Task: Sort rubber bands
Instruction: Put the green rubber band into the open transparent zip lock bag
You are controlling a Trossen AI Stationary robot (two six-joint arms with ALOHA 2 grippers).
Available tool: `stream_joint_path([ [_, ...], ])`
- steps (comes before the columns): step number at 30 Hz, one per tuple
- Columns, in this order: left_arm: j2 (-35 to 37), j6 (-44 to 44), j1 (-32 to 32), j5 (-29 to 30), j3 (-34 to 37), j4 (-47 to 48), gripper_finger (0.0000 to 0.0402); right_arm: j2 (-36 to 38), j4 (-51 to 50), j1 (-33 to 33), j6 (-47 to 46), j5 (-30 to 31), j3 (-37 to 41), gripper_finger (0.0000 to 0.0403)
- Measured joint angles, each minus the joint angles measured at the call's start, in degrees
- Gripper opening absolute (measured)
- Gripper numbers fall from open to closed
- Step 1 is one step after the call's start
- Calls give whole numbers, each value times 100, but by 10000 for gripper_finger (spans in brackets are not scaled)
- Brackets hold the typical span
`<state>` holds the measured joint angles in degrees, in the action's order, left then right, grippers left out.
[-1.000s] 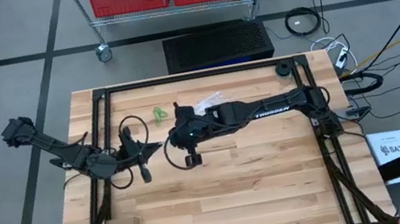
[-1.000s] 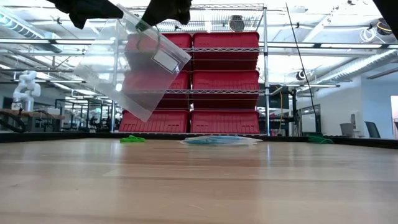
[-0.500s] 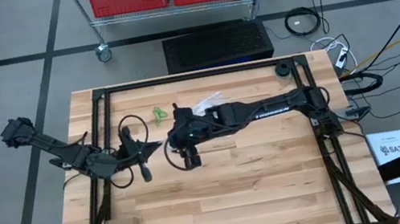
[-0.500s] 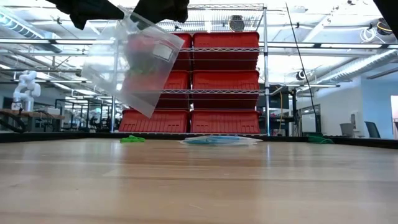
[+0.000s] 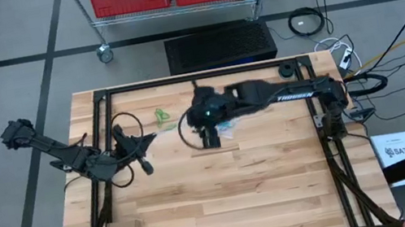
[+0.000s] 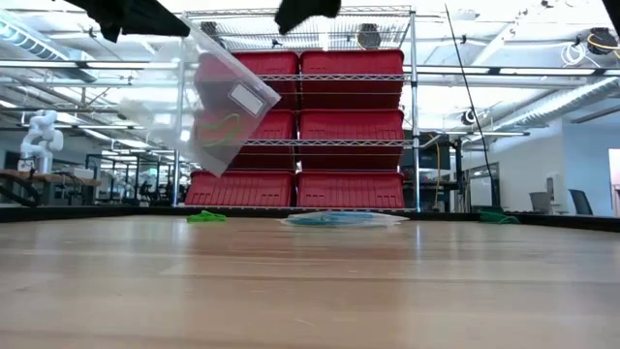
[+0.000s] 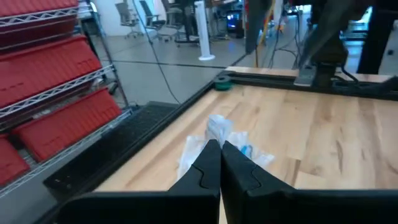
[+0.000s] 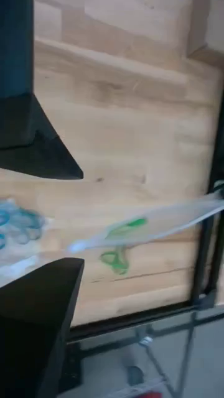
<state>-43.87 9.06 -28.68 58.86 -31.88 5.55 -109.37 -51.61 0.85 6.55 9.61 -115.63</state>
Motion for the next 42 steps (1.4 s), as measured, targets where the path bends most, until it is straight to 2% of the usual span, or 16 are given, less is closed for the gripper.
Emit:
stream_joint_path([
  [3,113,0,-54,197,0,91,0,32,-210,-298,-98,-176,55,201],
  [6,254,-35,-205,563,2,182,0,32,205,-604,-163,-616,569,193],
  [12,653,-47,-672,1376,1,477,0,1,2570,-935,-537,-1414,2344,189],
  [16,912,-102,-976,1958,2,632,0,-5,4451,-980,-831,-1314,3437,187],
  [18,1041,-174,-1075,2195,2,683,0,-98,5481,-980,-911,-1035,3721,184],
  [20,1141,-244,-1144,2318,2,726,0,-286,5982,-980,-982,-801,3791,181],
  [23,1248,-379,-1202,2479,2,731,0,-767,6290,-980,-1209,-589,3581,183],
  [28,1364,-391,-1227,2503,3,900,0,-1693,6280,-991,-1403,-457,2533,206],
  [35,1365,-339,-1225,2503,4,998,0,-3031,5069,-1098,-1365,446,485,243],
  [39,1363,-337,-1225,2499,4,1002,0,-3805,4436,-1219,-1634,445,-539,243],
  [42,1363,-300,-1225,2495,3,1020,0,-4207,4197,-1295,-1770,600,-1002,239],
])
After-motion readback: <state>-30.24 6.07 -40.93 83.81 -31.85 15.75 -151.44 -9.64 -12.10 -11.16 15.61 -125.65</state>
